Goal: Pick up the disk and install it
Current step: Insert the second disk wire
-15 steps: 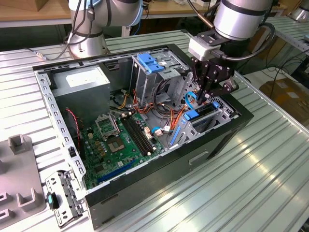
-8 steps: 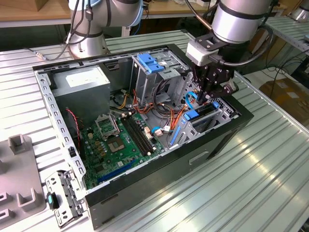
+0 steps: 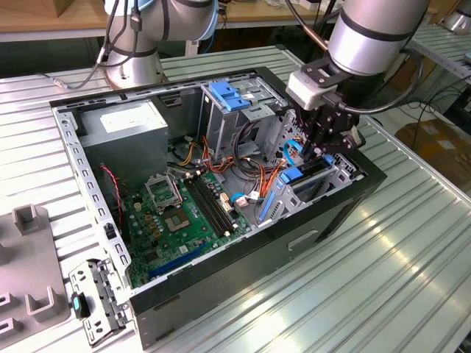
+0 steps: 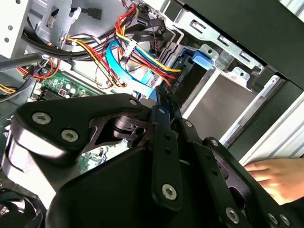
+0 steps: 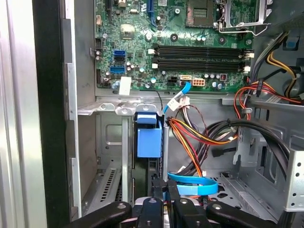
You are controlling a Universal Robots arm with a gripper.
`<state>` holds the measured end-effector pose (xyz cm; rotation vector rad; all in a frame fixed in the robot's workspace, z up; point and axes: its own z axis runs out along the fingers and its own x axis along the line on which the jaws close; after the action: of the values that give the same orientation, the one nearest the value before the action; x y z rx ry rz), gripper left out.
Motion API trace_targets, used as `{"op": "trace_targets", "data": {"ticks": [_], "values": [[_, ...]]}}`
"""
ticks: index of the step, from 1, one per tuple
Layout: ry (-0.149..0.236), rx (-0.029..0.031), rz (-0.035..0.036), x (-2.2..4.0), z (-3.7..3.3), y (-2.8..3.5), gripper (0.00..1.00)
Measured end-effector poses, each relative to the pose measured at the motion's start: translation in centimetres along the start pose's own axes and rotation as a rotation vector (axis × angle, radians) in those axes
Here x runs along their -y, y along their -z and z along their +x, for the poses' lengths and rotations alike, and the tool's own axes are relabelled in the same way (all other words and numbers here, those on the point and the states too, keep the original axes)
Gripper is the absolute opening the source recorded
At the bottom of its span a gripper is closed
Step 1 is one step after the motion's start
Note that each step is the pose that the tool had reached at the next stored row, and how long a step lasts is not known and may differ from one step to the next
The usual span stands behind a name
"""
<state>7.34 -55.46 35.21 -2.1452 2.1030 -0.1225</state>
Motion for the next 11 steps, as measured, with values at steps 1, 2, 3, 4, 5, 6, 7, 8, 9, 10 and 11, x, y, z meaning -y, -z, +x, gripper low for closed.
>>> {"op": "trace_targets", "data": {"ticks": [1,2,3,4,5,6,7,8,9,10,11], "values": [[0.0,0.0019,0.0033,-0.07,0.06,0.01,0.16],[0.0,0.0027,0.0048,-0.13,0.1,0.01,0.16],[0.0,0.0037,0.0067,-0.2,0.16,0.0,0.16],[0.0,0.0049,0.009,-0.27,0.27,-0.01,0.16],[0.0,0.0055,0.0103,-0.27,0.32,-0.02,0.16],[0.0,0.0059,0.0109,-0.27,0.37,-0.03,0.16],[0.0,0.0063,0.0116,-0.28,0.44,-0.05,0.16],[0.0,0.0067,0.0123,-0.29,0.51,-0.06,0.16],[0.0,0.0071,0.013,-0.3,0.57,-0.08,0.16],[0.0,0.0075,0.014,-0.3,0.63,-0.1,0.16],[0.0,0.0081,0.015,-0.31,0.71,-0.15,0.16]]}}
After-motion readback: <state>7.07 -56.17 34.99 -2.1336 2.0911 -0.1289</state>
